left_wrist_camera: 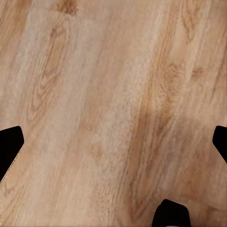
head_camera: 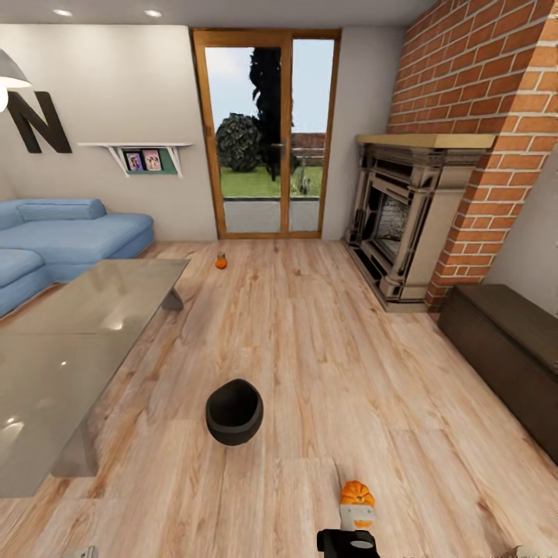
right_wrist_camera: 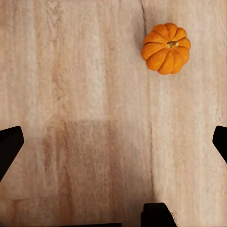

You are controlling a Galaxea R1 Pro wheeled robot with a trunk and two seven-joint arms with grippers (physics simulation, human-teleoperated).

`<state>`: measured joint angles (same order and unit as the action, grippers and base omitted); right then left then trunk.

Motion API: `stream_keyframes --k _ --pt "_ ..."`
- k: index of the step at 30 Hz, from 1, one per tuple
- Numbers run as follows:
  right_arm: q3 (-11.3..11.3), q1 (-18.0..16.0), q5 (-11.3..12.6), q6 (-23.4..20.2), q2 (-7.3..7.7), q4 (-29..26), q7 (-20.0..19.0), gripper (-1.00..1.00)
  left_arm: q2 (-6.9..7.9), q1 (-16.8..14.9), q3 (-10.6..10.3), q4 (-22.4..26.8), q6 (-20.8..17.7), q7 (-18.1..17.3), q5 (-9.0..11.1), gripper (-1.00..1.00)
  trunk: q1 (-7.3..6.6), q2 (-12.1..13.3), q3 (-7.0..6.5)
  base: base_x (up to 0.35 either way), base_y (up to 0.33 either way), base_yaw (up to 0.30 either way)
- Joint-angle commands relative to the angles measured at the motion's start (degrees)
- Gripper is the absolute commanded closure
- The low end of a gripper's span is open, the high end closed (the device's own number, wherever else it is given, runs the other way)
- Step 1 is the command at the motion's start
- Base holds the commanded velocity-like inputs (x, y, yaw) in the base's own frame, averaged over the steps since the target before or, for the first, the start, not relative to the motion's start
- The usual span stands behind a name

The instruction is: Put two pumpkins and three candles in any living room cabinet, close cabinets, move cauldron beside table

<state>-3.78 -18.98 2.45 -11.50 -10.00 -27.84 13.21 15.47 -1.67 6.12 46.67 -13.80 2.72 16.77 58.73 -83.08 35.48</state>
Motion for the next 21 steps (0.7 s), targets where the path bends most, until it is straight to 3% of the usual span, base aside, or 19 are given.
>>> stream_keyframes --k 1,18,21 --pt "0.00 0.00 0.00 0.00 0.00 -0.01 0.01 -1.00 0.00 0.00 0.00 0.00 0.00 0.00 0.00 -1.00 0.00 0.00 -0.03 0.000 0.211 -0.159" --pt "-0.34 0.00 -0.04 0.17 0.00 -0.17 -0.02 -1.00 -0.08 0.00 0.02 0.23 -0.23 -0.23 0.17 -1.00 0.00 0.00 -0.15 0.000 0.026 -0.037" --pt "-0.38 -0.06 -0.01 0.07 0.00 -0.65 0.03 -1.00 -0.11 0.00 -0.02 3.66 -2.38 -0.35 0.27 -1.00 0.00 0.00 -0.15 0.000 0.000 0.000"
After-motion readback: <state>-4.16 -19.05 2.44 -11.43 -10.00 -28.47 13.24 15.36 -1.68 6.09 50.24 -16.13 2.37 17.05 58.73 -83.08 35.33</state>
